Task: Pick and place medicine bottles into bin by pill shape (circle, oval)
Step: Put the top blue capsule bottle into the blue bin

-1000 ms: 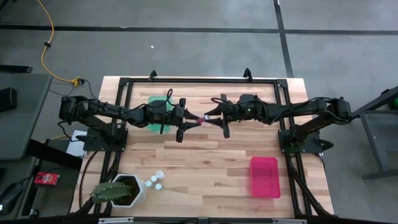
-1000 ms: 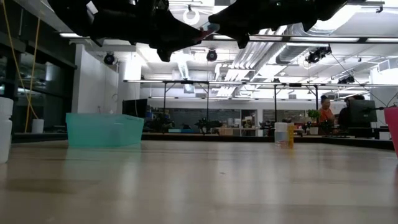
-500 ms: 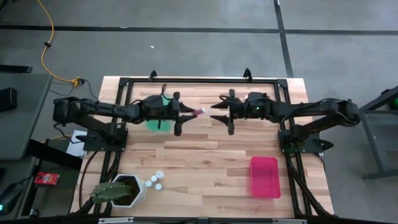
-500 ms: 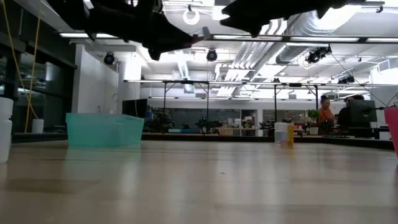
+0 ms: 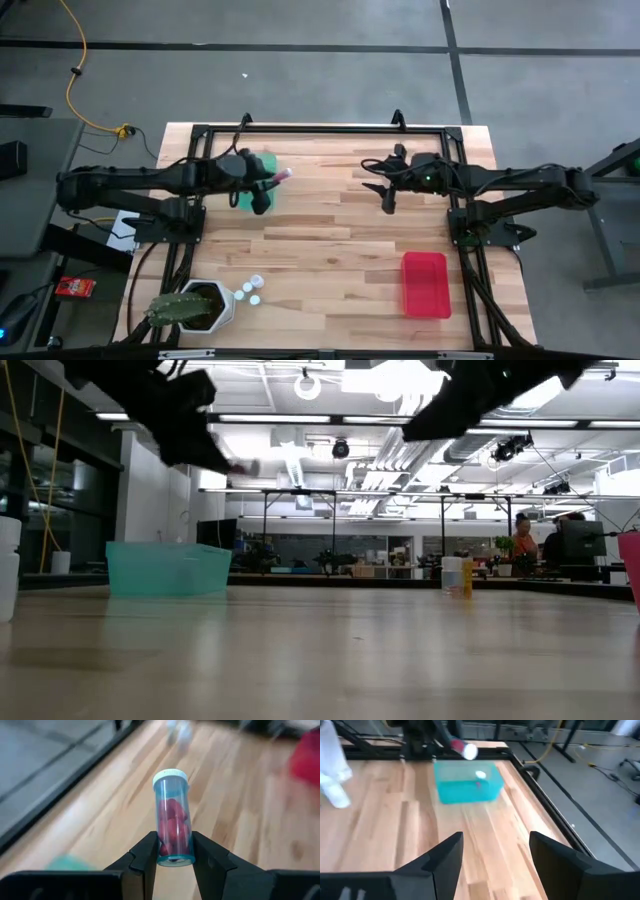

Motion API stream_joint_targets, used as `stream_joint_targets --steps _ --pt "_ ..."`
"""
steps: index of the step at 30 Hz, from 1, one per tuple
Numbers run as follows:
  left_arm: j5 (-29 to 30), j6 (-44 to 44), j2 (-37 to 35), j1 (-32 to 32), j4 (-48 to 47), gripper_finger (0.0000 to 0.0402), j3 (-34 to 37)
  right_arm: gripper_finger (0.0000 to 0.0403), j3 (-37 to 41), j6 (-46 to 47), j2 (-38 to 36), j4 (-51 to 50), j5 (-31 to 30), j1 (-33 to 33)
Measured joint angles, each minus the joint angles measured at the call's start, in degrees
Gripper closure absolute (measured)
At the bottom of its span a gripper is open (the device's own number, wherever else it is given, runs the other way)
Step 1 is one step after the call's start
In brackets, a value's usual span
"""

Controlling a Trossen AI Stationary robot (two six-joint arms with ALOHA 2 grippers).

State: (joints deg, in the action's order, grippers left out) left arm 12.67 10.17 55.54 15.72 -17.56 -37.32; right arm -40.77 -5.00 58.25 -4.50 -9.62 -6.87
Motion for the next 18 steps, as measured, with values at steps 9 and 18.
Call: stream_joint_targets --steps 9,18 --pt "19.26 18.21 -0.15 -8.83 -12.88 0.0307 3.44 0.018 11.65 7.58 -2.57 7.7 -3.54 0.02" --pt "23.76 37.85 -0.04 -14.43 -10.3 0.0307 14.02 0.018 11.8 12.75 -2.28 10.22 -4.62 3.39"
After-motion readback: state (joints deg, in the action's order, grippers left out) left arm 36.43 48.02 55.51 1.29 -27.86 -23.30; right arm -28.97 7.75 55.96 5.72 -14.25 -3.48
